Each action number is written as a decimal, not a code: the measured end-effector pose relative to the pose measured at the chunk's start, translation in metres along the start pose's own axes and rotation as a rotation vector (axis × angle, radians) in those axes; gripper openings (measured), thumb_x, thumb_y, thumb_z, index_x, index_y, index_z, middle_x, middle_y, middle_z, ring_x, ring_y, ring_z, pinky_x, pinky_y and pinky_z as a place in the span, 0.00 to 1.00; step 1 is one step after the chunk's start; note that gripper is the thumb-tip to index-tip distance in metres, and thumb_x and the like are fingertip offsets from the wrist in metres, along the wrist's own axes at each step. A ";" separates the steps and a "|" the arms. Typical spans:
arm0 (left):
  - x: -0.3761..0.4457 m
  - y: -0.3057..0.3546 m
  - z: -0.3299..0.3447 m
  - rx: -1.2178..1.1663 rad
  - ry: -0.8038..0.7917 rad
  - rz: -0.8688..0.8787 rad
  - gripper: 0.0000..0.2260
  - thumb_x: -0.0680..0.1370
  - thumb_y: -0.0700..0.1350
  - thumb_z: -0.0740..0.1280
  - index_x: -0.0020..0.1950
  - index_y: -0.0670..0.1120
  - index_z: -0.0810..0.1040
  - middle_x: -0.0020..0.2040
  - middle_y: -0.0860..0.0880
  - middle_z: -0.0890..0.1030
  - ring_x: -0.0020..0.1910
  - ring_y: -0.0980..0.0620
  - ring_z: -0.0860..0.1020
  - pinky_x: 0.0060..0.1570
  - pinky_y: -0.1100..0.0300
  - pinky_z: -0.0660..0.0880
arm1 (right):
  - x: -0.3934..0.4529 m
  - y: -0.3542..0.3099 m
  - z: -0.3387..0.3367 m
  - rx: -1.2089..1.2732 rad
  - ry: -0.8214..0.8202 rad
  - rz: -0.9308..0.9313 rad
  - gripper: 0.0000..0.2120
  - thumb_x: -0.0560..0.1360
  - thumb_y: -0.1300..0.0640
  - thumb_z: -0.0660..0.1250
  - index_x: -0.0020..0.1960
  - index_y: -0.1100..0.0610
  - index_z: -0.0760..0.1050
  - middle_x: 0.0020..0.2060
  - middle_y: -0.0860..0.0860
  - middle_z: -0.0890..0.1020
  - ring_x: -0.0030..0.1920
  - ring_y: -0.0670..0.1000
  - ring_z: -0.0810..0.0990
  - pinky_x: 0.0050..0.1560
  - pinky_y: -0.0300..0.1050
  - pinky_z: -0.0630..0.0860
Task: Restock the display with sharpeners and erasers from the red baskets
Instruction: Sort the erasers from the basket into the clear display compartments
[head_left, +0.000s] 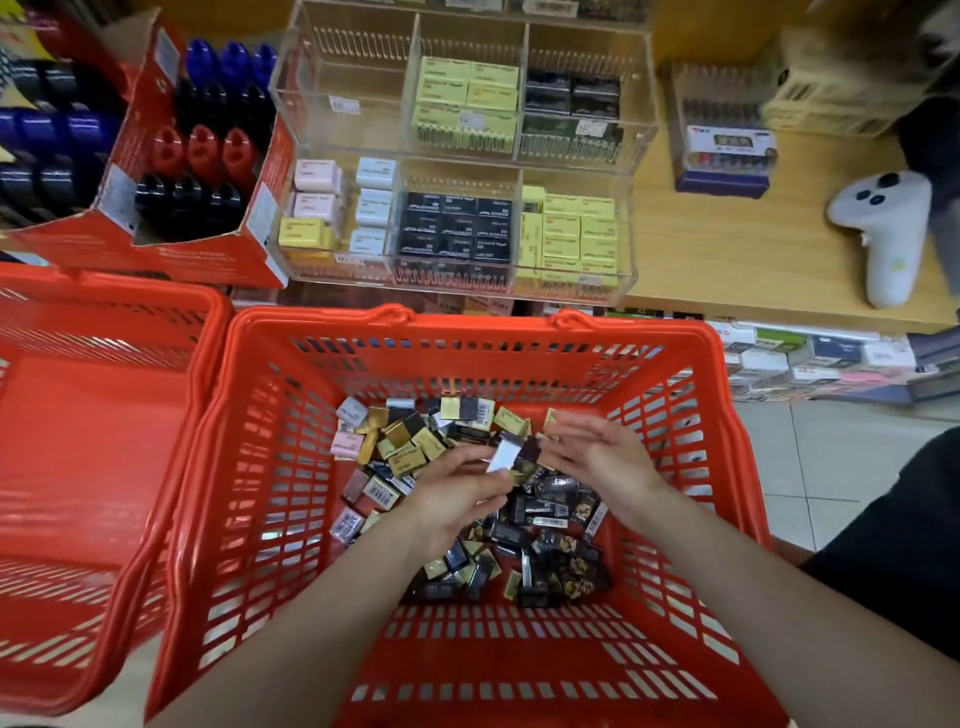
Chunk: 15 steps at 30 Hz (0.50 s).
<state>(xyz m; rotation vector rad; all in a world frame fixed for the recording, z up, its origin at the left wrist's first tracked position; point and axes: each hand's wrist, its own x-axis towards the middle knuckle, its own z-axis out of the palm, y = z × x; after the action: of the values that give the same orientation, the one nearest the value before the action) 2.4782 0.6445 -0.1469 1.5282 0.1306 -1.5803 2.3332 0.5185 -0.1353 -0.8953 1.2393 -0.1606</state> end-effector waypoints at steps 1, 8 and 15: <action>0.001 -0.001 -0.004 -0.099 0.007 -0.020 0.14 0.75 0.32 0.70 0.60 0.41 0.77 0.57 0.40 0.81 0.55 0.45 0.82 0.52 0.56 0.80 | 0.002 0.004 -0.005 -0.187 0.059 0.005 0.17 0.78 0.74 0.59 0.59 0.59 0.77 0.58 0.56 0.81 0.56 0.52 0.82 0.52 0.37 0.79; 0.005 -0.015 -0.029 -0.134 0.062 0.000 0.13 0.76 0.30 0.67 0.60 0.39 0.77 0.55 0.41 0.80 0.51 0.47 0.84 0.44 0.64 0.80 | -0.005 0.060 -0.025 -1.091 0.184 -0.244 0.29 0.72 0.70 0.68 0.70 0.53 0.68 0.66 0.54 0.72 0.64 0.55 0.74 0.66 0.46 0.71; 0.001 -0.018 -0.047 -0.270 -0.052 -0.074 0.19 0.79 0.30 0.59 0.65 0.48 0.76 0.54 0.42 0.78 0.49 0.44 0.79 0.42 0.55 0.81 | 0.011 0.079 -0.016 -1.395 0.222 -0.300 0.20 0.78 0.51 0.67 0.69 0.51 0.69 0.66 0.49 0.70 0.65 0.52 0.67 0.67 0.45 0.68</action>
<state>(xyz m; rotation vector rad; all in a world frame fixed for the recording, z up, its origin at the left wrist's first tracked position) 2.5022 0.6840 -0.1670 1.2839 0.3603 -1.5872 2.2954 0.5567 -0.1970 -2.3096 1.3434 0.4538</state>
